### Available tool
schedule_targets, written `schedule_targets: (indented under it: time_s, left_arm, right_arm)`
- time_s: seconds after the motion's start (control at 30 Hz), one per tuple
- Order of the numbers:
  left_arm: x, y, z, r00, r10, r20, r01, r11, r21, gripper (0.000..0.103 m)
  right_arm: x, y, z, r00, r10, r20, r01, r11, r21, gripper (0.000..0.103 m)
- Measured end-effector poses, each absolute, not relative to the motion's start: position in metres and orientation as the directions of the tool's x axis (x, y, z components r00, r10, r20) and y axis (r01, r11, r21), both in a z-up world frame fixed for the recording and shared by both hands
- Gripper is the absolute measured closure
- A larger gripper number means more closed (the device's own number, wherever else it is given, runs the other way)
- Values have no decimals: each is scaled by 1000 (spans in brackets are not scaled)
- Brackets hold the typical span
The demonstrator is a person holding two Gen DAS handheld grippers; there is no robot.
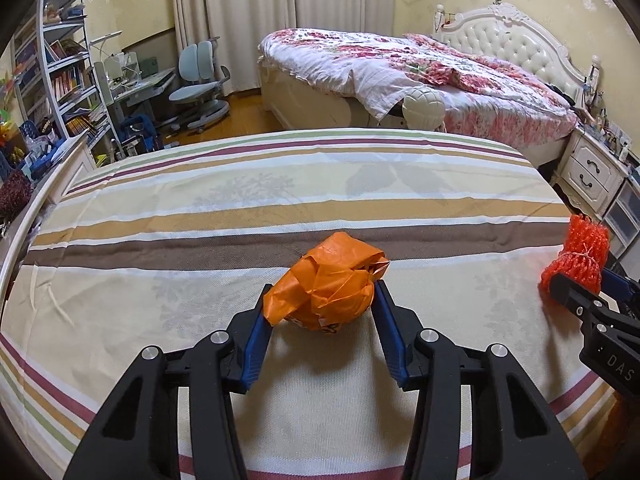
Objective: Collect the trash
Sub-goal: 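Grasp the orange mesh net with the right tool while the left tool approaches the orange bag, then close the left tool on the orange bag while the right tool holds the mesh net, then carry the orange bag and mesh net over the black bin with both tools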
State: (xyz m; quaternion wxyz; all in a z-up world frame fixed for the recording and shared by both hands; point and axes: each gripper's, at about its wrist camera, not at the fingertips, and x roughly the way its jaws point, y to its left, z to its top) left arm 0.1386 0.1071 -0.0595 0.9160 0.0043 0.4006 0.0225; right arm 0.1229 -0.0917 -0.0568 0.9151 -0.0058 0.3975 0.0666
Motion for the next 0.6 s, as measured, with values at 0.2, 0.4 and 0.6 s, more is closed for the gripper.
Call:
schedule_targets:
  time_s: [0.2,0.4,0.6]
  left_arm:
    - [126,103,-50,697,51,-715,-58,998,15,55]
    - [109,90,-39,726,46,-686,-59,998,4,55]
    - [94,67,-27,753,10,-658,-14,1000,-1,55]
  right_arm:
    - [110,-96,-51,690,118,-714,-129,991,39,42]
    - [92,-108,-47,704,109,-702,-121,992,32,42]
    - [73,-127,-38,727,88,-681,-96,995,26,42]
